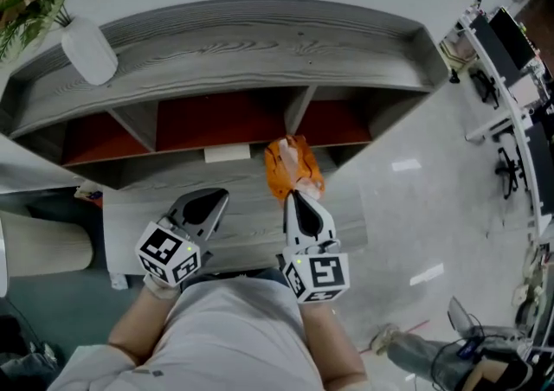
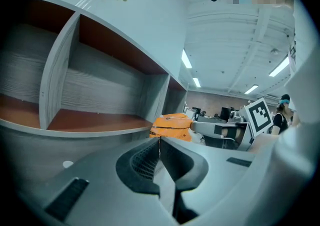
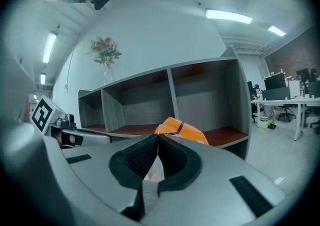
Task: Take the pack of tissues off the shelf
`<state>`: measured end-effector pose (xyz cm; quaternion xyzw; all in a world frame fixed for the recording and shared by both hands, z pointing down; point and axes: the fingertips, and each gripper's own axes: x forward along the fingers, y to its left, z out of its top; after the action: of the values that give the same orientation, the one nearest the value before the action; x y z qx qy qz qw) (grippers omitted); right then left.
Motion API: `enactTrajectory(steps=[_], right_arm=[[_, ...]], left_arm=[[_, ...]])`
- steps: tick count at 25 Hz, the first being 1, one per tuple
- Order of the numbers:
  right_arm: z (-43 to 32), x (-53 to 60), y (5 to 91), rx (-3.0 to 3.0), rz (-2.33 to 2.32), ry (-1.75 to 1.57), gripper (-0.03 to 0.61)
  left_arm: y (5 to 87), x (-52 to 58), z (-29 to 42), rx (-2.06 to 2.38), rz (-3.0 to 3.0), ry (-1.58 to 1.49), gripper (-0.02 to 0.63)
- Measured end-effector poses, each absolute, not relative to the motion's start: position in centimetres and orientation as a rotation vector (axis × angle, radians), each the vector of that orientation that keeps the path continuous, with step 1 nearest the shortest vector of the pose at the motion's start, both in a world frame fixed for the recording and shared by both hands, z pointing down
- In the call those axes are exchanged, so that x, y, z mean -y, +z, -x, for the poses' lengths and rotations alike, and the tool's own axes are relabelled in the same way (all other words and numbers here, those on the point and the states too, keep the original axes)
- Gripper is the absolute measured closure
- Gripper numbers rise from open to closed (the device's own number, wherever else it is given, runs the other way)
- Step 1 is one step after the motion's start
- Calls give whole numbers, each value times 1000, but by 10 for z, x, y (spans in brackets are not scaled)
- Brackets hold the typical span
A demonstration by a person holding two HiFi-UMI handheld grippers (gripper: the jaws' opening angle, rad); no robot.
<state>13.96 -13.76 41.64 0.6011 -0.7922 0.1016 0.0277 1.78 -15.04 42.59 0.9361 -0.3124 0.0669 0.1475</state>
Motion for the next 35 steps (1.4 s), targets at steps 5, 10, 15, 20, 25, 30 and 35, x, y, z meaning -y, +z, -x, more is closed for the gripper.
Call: enactTrajectory(steps=[5, 10, 15, 20, 25, 30, 35], right_arm=[[-117, 147, 410, 2509, -1782, 307, 557], [-94, 154, 407, 2559, -1710, 301, 557], [-69, 155, 404, 2604, -1636, 299, 557], [-51, 154, 400, 2640, -1587, 291, 557], [-34, 153, 398, 2667, -1537, 284, 557], [-18, 152, 398, 2688, -1492, 274, 557], [-8, 153, 399, 2700, -1465, 272, 557]], left_arm=[[423, 154, -1, 953, -2672, 178, 597], [420, 155, 13, 995, -2661, 160, 597], [421, 155, 28, 1032, -2647, 151, 595], [419, 153, 40, 1053, -2640, 141, 597], [417, 151, 51, 1074, -2633, 128, 595], [416, 149, 61, 1100, -2620, 118, 595], [415, 150, 68, 1116, -2614, 111, 597]])
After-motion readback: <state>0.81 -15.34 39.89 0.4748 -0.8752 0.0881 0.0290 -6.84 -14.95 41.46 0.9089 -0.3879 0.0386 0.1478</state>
